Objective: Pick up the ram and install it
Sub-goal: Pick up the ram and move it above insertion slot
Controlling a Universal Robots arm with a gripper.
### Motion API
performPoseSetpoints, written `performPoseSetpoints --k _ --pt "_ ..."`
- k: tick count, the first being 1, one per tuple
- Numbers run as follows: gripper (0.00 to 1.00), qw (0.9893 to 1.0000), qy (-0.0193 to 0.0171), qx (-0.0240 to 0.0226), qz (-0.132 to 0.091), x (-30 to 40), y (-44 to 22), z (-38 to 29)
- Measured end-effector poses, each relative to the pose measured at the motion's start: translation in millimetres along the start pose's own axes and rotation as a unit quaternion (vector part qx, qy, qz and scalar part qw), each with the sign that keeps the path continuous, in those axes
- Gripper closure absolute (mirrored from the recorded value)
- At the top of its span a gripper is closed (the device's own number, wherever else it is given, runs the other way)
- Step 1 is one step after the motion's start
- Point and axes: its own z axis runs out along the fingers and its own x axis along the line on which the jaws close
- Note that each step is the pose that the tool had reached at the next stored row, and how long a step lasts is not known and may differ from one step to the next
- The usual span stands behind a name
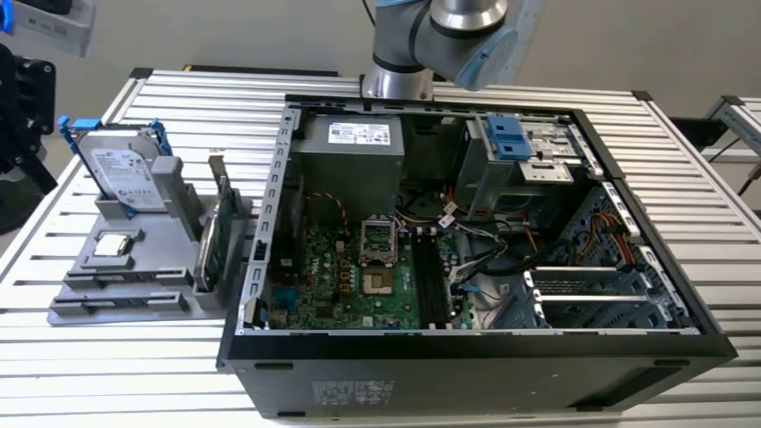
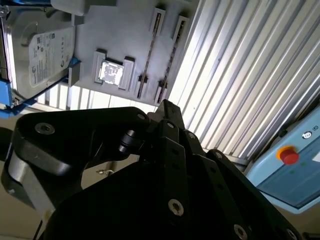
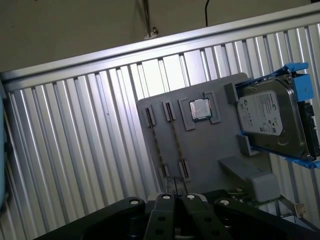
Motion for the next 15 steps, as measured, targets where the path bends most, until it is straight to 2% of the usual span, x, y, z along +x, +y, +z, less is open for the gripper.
performPoseSetpoints --k 6,12,15 --pt "1.00 1.0000 0.0000 0.0000 0.000 0.1 0.0 2.2" --pt "1.00 1.0000 -0.0001 0.0005 0.000 0.1 -0.1 7.4" --pt "1.00 0.9999 -0.0002 0.0018 -0.012 0.1 -0.2 9.7"
